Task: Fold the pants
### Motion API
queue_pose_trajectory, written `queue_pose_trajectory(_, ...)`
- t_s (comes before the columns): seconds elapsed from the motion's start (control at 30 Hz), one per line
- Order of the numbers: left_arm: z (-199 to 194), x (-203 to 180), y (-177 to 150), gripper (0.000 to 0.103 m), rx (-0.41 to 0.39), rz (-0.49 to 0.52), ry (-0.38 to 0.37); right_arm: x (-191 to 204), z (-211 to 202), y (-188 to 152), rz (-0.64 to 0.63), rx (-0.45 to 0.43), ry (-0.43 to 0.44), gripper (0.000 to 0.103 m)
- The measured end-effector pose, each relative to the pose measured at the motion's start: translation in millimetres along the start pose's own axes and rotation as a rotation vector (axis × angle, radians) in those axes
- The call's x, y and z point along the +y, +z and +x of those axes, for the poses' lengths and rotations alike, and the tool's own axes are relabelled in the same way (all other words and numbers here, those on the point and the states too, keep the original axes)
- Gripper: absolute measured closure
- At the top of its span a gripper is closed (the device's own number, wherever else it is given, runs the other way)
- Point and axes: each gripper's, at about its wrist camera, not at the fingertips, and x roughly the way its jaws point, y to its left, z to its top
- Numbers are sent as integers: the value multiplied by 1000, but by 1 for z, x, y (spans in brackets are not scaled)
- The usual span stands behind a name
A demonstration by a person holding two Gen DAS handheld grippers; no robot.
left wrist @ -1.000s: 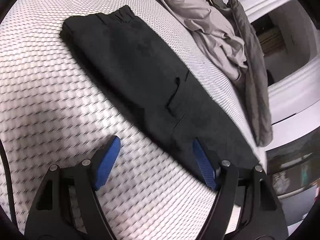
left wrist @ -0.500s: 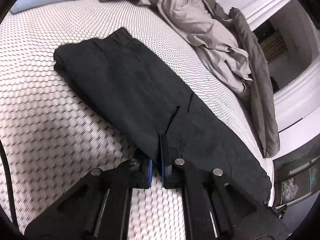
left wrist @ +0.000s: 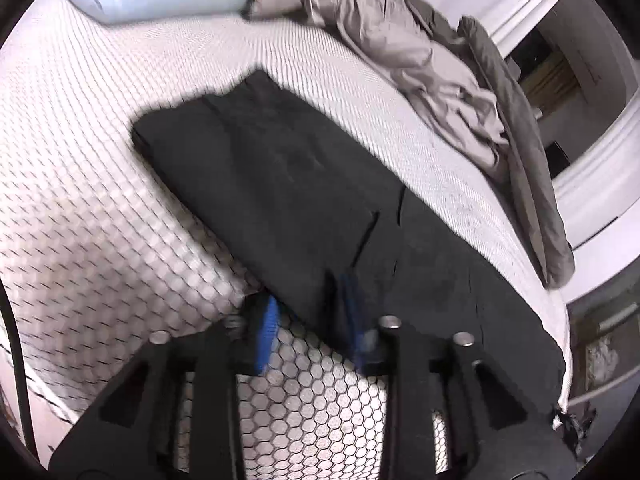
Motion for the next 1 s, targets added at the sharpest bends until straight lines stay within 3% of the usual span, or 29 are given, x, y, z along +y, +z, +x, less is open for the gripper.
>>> queue_pose_trajectory(0.03, -8, 1, 2, 71, -27, 8, 26, -1, -9, 2, 0, -46, -34, 55)
queue_pose_trajectory(0.07, -16, 2, 3, 69, -57, 17, 52, -3, -18, 4, 8, -90, -72, 55)
queue_pose_trajectory(0.13, -27, 3, 9, 54, -99, 32, 79, -4, -27, 11, 18, -123, -125, 49)
queue_pose_trajectory(0.17, -33, 2, 13, 50, -118, 41, 79, -3, -30, 14, 14, -135, -154, 45)
queue_pose_trajectory(0.23, -40, -3, 20, 30, -134, 49, 56, 10, -31, 24, -44, -161, -208, 34)
queue_pose_trajectory(0.3, -44, -14, 29, 19, -152, 60, 25, 28, -29, 35, -109, -188, -248, 29)
queue_pose_trajectory(0.37, -41, -31, 42, 12, -152, 91, 9, 42, -23, 46, -168, -192, -247, 15)
queue_pose_trajectory(0.43, -26, -57, 55, 2, -148, 117, -11, 64, -2, 62, -288, -129, -277, 12)
queue_pose_trajectory(0.6, 19, -115, 86, 1, -94, 225, -70, 83, 48, 98, -414, -38, -327, 12)
queue_pose_trajectory(0.73, 55, -140, 88, 1, -74, 264, -46, 82, 84, 110, -441, 0, -361, 12)
queue_pose_trajectory(0.87, 86, -143, 87, 2, -13, 237, -35, 90, 122, 115, -524, 44, -450, 12)
queue_pose_trajectory(1.0, 104, -143, 83, 2, 20, 221, -11, 95, 163, 104, -674, 86, -641, 14)
